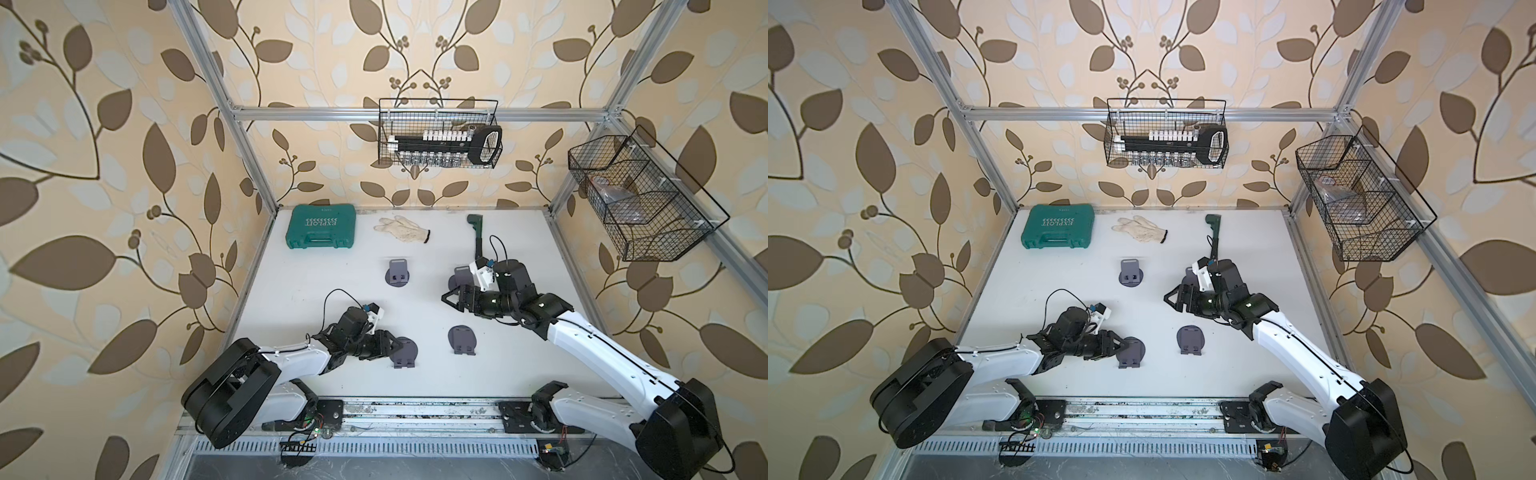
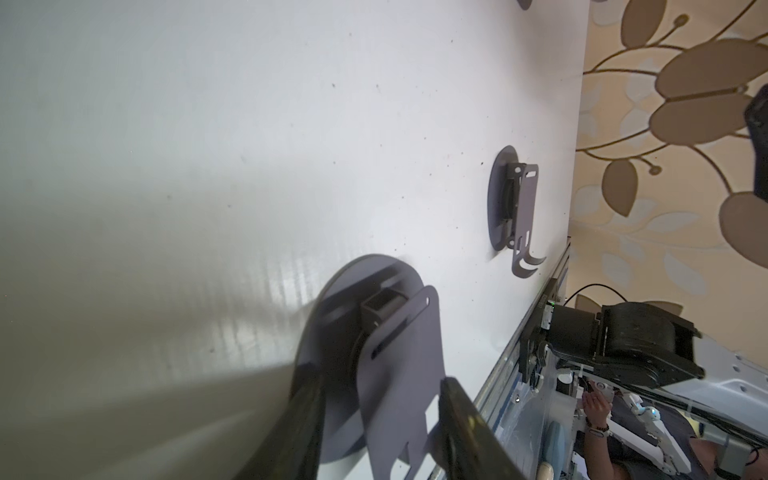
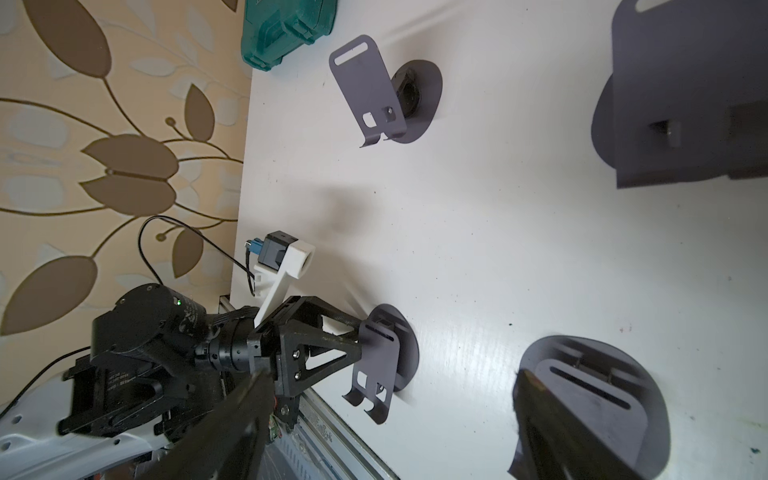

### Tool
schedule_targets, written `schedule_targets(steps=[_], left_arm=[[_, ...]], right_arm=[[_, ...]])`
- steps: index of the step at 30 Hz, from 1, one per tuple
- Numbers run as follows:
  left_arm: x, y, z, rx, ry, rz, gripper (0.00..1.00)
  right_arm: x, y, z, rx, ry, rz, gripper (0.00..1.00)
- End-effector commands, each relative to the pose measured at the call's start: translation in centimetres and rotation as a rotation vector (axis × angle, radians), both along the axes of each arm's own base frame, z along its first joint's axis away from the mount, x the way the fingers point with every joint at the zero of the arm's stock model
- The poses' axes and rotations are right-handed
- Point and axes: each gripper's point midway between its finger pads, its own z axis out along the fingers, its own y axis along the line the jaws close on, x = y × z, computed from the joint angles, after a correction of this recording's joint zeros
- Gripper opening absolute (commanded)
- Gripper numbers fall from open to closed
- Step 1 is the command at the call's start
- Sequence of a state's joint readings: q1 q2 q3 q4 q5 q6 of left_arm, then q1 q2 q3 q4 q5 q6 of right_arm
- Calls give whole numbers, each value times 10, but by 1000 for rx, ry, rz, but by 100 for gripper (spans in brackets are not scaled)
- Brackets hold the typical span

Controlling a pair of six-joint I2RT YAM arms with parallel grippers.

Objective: Open the phone stand
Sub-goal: Pick up the phone stand at the center of the board.

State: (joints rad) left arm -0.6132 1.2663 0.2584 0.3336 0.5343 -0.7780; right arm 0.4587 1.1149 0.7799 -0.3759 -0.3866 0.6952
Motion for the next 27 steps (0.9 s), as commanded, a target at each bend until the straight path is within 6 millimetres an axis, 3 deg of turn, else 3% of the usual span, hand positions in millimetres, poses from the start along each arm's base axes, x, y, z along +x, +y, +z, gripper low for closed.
schedule_targets(steps=[1, 13, 18, 25, 27], left_arm=[[11, -5, 13, -24, -61, -13, 47], [16, -15, 1, -22, -43, -58, 47], [11, -13, -10, -8, 3, -56, 32], [5, -10, -14, 7, 27, -66, 22], [4, -11, -14, 6, 32, -74, 13]], right_arm=[[3, 3, 9, 6, -16, 8, 87], [4, 6, 2, 10, 4, 19, 87], [7, 7, 3, 14, -1, 16, 87], [8, 8, -1, 10, 9, 19, 87], [8, 7, -3, 6, 12, 15, 87]])
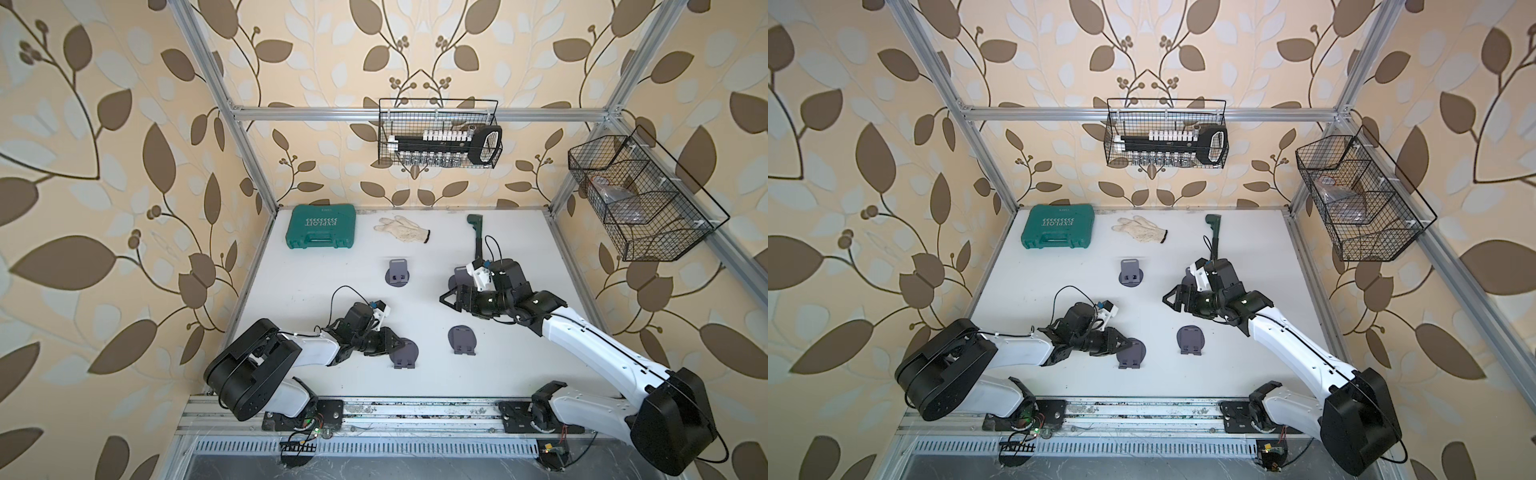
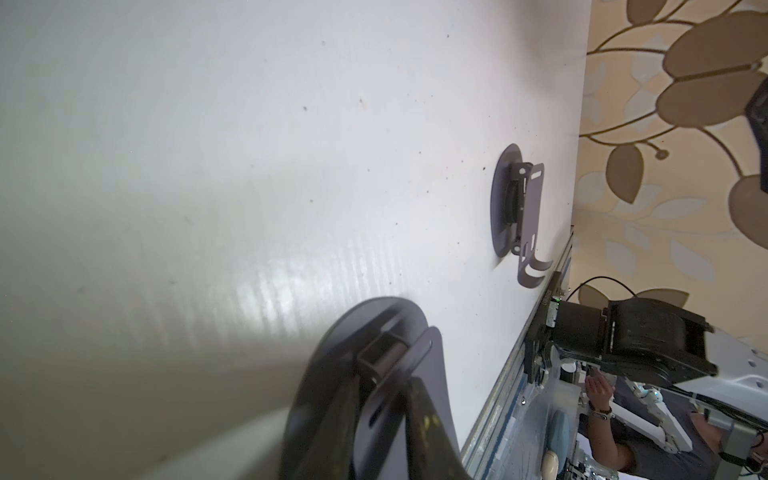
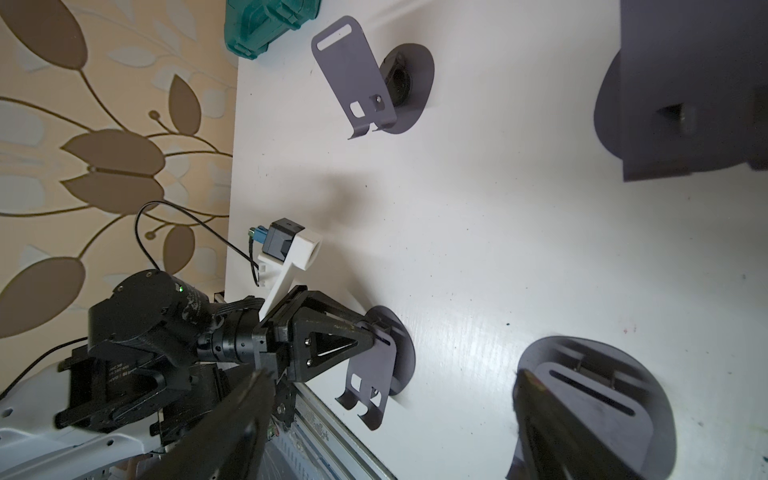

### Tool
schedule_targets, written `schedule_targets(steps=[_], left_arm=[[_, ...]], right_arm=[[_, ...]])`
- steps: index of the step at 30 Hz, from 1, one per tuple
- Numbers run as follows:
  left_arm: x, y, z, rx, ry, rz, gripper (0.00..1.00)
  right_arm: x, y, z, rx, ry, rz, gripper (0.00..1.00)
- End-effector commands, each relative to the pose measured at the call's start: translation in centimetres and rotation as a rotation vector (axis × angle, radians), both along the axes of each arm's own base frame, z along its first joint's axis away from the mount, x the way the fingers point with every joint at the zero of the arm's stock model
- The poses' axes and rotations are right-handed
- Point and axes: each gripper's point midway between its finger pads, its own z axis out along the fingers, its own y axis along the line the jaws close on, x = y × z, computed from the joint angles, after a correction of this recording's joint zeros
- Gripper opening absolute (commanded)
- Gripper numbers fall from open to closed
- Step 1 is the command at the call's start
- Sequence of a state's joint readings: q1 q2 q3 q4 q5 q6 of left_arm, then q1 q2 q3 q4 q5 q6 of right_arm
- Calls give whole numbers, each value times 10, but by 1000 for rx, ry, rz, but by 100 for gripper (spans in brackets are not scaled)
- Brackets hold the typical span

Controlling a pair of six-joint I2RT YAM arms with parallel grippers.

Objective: Open the phone stand
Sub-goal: Pick up the phone stand at the center of the board.

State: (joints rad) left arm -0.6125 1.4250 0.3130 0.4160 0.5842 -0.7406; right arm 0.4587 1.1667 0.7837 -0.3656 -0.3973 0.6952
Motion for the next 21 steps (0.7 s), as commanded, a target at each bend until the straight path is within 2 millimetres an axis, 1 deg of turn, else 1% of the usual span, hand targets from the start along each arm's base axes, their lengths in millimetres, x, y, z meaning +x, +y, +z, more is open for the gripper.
schedule_targets(steps=[1, 2, 4, 7, 8, 11, 14, 18, 21], left_arm=[[-4, 3, -5, 17, 25, -20, 2], [-5, 2, -4, 14, 25, -28, 0], [-5, 2, -3, 11, 27, -32, 0], [-5, -1, 8, -20, 19, -35, 0], [-4, -1, 15, -36, 17, -30, 0], [3, 1, 44, -108, -7, 7, 0], [11, 4, 80, -172, -38, 44, 0], [16, 9, 128, -273, -62, 100, 0], [17, 14, 152, -342, -61, 146, 0]], right_arm=[[5, 4, 9, 17, -24, 7, 87], [5, 3, 7, 11, -21, 1, 87], [5, 2, 5, 4, -16, -4, 85], [4, 2, 4, 5, -16, 4, 82], [4, 3, 6, 17, -17, 12, 80], [1, 7, 12, 67, -14, 43, 76], [-7, 11, 16, 107, -4, 77, 75], [-20, 19, 22, 174, 10, 121, 71], [-30, 30, 34, 260, -1, 160, 65]])
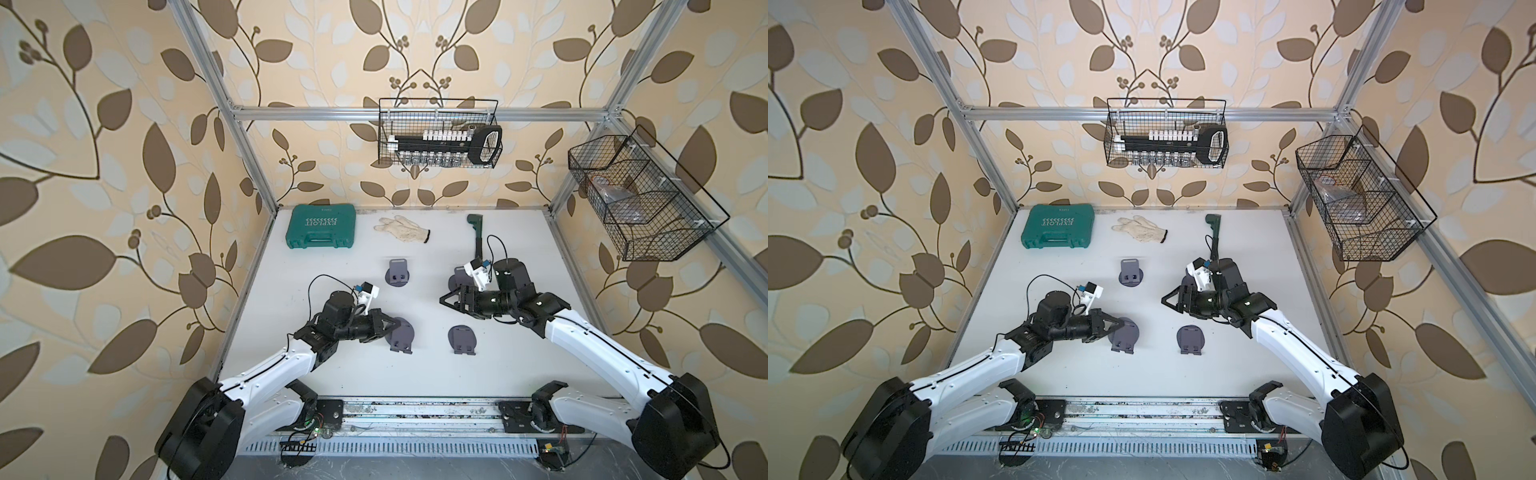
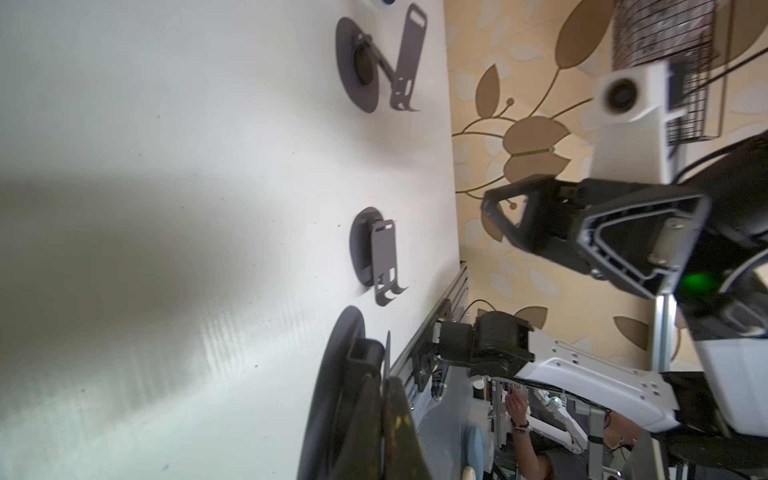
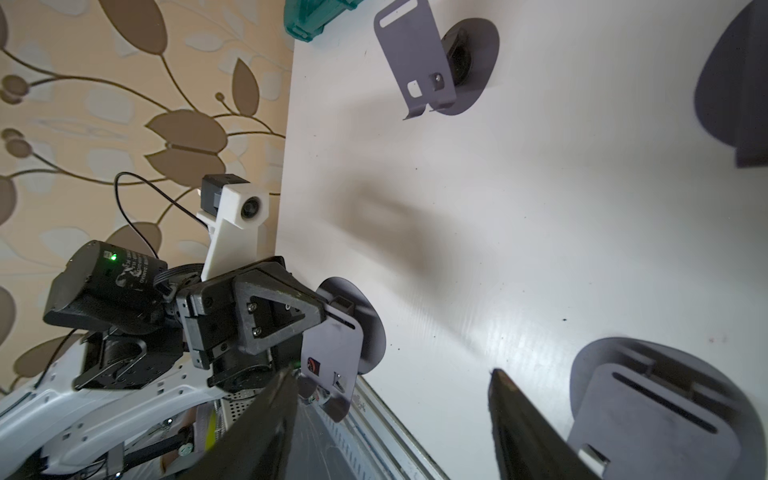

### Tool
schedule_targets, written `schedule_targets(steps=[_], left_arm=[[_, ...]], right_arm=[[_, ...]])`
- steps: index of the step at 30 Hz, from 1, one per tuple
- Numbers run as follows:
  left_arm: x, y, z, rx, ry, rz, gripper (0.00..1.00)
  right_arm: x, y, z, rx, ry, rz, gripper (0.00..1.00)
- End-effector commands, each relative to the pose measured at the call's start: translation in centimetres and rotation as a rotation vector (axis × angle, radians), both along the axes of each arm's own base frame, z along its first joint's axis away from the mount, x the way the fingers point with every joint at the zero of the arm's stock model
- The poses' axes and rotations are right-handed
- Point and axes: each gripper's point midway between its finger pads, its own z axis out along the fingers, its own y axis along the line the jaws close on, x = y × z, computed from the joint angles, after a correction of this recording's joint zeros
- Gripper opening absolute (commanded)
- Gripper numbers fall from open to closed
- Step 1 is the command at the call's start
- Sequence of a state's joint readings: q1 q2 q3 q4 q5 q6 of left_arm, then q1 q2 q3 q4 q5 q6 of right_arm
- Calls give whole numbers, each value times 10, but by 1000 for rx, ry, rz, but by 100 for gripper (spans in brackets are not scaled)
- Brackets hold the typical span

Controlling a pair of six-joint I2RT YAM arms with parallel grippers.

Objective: Open the phone stand
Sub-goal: Pick up the phone stand at the center of the board, then open the phone stand.

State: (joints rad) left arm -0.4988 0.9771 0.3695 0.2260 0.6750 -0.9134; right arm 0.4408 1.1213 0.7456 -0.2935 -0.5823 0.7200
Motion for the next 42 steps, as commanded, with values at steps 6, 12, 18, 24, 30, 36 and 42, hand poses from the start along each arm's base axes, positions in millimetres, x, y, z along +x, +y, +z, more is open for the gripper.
schedule_targets(steps=[6, 12, 18, 24, 30, 36, 42], left_arm=[[-1, 2, 75, -245, -4, 60, 0], [-2, 1, 96, -309, -17, 57, 0], [-3, 1, 112, -329, -46, 48, 0], [-2, 0, 122, -340, -65, 40, 0], [-3, -1, 124, -344, -76, 26, 0], [-6, -1, 126, -346, -86, 17, 0], [-7, -1, 128, -354, -96, 11, 0]], right_arm=[[-26, 33, 28, 276, -45, 97, 55], [-44, 61, 46, 316, -99, 182, 50], [-41, 70, 40, 333, -85, 190, 39], [-40, 73, 33, 337, -72, 197, 35], [-36, 78, 28, 327, -64, 202, 34], [-31, 90, 30, 333, -63, 223, 31], [-32, 100, 30, 331, -59, 247, 27]])
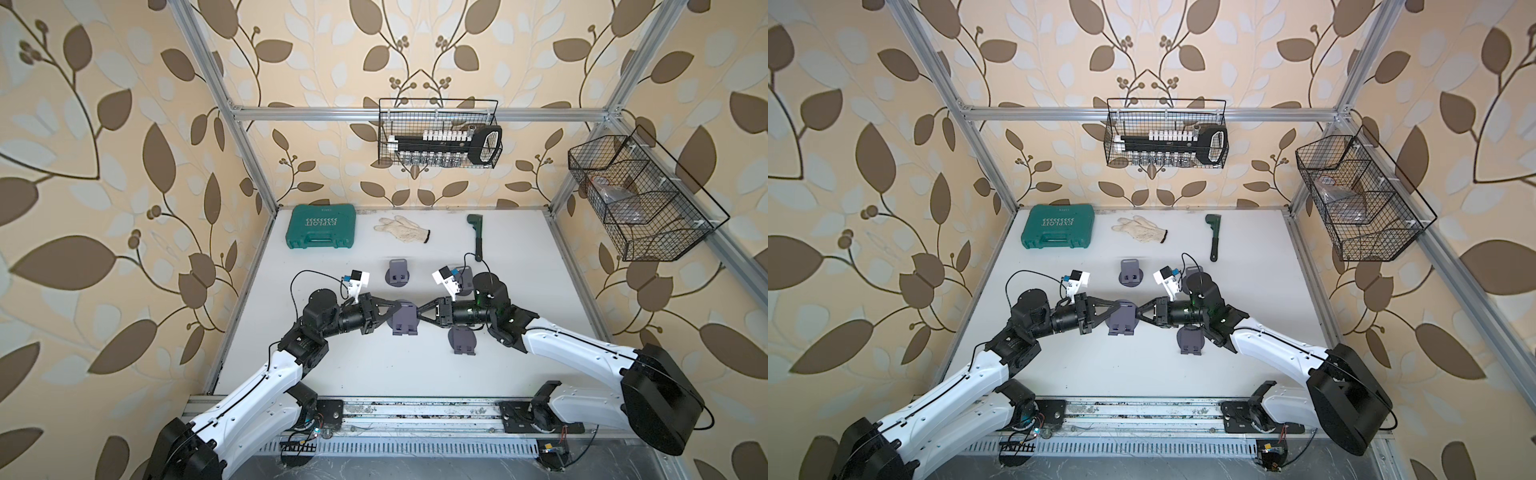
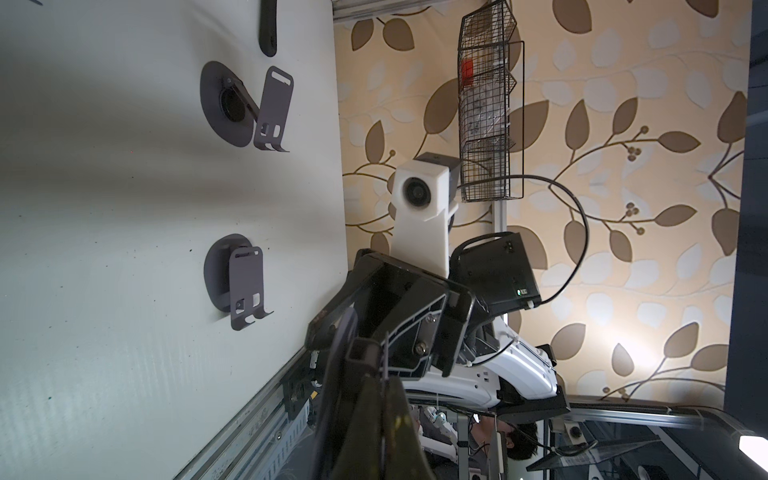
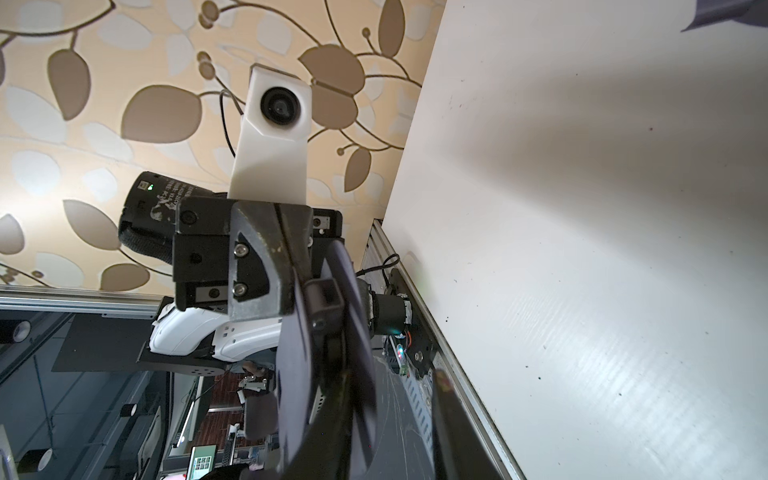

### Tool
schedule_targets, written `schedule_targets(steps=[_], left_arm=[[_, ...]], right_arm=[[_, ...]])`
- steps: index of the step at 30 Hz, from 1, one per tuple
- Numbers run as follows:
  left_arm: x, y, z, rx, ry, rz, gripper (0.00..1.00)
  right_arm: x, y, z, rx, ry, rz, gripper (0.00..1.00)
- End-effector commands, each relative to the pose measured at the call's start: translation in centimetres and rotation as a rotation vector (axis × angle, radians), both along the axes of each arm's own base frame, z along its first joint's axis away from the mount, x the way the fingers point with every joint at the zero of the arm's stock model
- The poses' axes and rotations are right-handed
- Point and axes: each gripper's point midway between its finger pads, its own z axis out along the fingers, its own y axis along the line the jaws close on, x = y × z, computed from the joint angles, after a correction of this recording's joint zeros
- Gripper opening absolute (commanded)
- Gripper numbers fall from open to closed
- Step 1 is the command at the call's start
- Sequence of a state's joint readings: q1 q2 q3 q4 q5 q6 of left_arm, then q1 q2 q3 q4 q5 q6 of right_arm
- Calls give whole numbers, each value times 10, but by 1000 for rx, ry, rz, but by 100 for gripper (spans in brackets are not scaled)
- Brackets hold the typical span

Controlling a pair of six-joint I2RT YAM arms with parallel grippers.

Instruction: Open the phone stand

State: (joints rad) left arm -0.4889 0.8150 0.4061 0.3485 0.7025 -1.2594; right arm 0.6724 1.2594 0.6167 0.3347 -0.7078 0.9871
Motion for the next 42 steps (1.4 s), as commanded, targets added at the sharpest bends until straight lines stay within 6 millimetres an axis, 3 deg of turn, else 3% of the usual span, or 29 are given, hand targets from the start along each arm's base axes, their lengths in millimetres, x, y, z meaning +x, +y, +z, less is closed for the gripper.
schedule_targets(steps=[1, 10, 14, 16, 22, 27, 31, 38, 42], left_arm=[[-5, -2, 43, -73, -143, -35, 0], [-4, -3, 45, -96, -165, -37, 0], [-4, -3, 48, -130, -163, -36, 0], [-4, -3, 50, -132, -167, -37, 0], [-4, -1, 65, -146, -192, -28, 0], [1, 3, 86, -187, -213, 19, 0], [13, 13, 97, -201, -196, 116, 0], [32, 41, 97, -225, -160, 333, 0], [40, 44, 111, -272, -204, 367, 0]], right_arm=[[1, 9, 10, 17, -23, 21, 26], [-5, 26, 26, 57, -40, 44, 22], [-5, 30, 28, 73, -27, 45, 0], [-5, 31, 27, 71, -17, 50, 0], [-5, 26, 10, 14, 33, 24, 0], [-7, 18, -24, -85, 109, -9, 0], [-7, 8, -41, -134, 126, -55, 0], [-2, -19, -38, -259, 33, -154, 0], [-7, -12, -43, -247, 89, -112, 0]])
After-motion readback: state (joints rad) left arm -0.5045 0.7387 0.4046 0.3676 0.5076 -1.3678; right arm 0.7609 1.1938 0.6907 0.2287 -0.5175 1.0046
